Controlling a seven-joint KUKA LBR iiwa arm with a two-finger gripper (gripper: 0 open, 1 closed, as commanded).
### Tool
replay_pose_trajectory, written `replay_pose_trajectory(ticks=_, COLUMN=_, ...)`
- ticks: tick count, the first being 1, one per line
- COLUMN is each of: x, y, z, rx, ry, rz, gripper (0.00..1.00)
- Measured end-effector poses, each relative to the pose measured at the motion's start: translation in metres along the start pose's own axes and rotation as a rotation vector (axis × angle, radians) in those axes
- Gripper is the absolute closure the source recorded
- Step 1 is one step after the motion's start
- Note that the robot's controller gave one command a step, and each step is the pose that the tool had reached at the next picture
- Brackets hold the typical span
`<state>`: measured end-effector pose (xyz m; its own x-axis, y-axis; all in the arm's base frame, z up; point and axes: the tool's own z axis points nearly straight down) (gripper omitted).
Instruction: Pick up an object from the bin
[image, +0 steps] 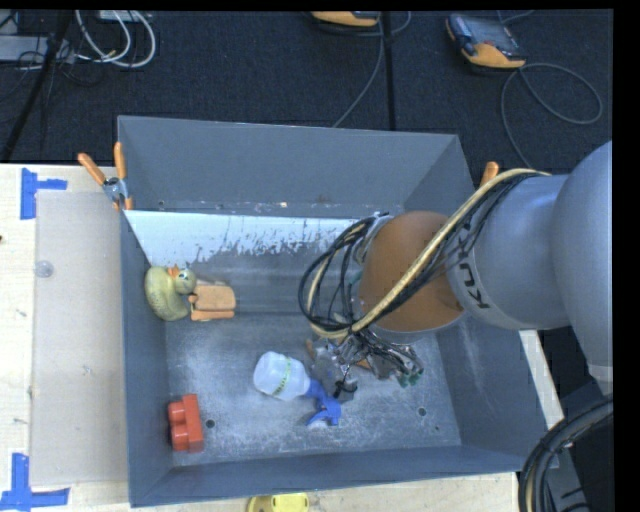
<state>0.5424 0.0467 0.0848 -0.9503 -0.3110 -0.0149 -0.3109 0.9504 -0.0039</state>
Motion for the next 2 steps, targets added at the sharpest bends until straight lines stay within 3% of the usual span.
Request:
replay_pose_trajectory(ticks=1, x=-0.005, y=0.040, z=-0.029, rx=0.001, ry=0.004, rz=0.025, gripper=1.00)
replay_pose_trajectory(ticks=2, x=-0.063, y=0.056, z=-0.067, rx=0.000, ry=-0.001, rz=0.063, gripper=0.00)
